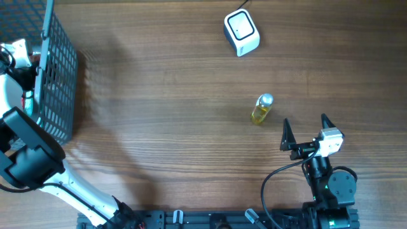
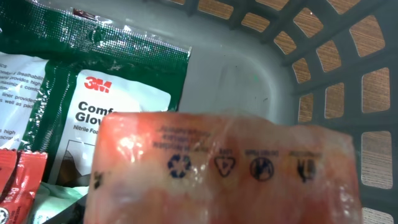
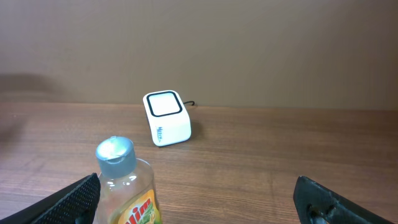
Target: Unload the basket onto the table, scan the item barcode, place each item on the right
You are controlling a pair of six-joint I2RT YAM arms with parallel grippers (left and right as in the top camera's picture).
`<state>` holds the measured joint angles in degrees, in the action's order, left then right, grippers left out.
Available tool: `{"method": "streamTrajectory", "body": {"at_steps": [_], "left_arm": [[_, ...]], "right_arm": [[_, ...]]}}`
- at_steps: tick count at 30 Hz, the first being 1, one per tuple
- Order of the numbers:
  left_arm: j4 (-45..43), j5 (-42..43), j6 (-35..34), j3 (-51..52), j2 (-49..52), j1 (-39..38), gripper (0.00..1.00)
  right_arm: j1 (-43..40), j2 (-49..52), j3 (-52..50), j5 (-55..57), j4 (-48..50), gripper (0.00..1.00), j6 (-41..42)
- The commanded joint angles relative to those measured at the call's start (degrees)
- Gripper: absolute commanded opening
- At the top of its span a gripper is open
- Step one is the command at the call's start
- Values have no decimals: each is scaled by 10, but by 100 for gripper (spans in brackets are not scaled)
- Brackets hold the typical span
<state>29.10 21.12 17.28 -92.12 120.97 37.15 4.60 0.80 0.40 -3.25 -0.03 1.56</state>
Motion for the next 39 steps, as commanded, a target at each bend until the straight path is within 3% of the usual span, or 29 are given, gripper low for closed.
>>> {"method": "streamTrajectory", "body": {"at_steps": [1,3,14,22,30,39], "left_arm": [[2,1,3,-5,-19,2,63],[-1,0,3,-5,-42,2,58],[-3,-61,-17,-5,-245,2,58],[32,-61,-140,-5,-412,-23,55],[143,-99,-219,-5,-502,-206,54],[271,-119,-238,0,-452,-449,50]], "right_arm": [[-2,-2,-1,-7,1,100,-5],[-2,-2,-1,-7,1,100,-5],[-2,-2,-1,-7,1,100,-5],[-2,-2,-1,-7,1,100,-5],[-2,-2,-1,-7,1,100,-5],[-2,-2,-1,-7,1,100,-5]]}}
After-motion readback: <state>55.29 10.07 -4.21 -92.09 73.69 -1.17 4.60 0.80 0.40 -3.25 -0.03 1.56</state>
